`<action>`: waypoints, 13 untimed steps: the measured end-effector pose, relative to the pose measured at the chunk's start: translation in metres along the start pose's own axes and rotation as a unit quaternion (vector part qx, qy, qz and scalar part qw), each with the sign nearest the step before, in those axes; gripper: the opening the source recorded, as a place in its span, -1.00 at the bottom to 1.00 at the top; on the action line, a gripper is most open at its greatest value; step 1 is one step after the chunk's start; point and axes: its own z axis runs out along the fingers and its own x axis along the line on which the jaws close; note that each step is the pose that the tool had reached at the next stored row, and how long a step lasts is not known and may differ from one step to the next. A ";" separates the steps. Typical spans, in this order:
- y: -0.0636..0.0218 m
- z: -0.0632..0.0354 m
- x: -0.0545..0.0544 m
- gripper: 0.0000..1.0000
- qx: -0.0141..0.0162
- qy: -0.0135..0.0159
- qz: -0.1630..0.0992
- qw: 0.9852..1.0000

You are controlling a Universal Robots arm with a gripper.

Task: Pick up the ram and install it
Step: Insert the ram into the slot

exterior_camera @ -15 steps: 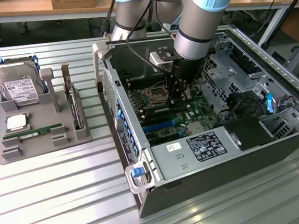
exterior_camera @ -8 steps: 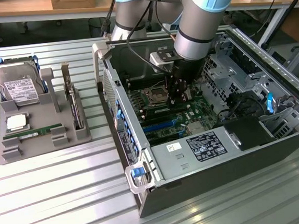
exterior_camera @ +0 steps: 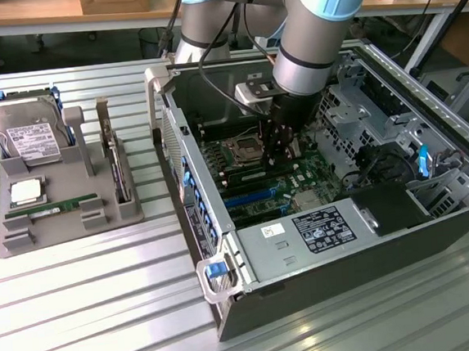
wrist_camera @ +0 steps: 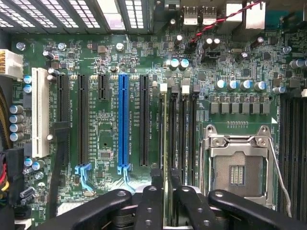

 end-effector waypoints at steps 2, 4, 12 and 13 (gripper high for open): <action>0.0003 -0.0080 0.000 -0.62 0.000 0.000 0.000 1.000; 0.0005 -0.0174 0.000 -0.62 0.000 0.000 0.000 1.000; -0.0085 -0.0199 0.000 -0.80 -0.001 0.000 -0.005 1.000; -0.0106 -0.0200 0.000 -0.80 -0.002 0.000 -0.005 1.000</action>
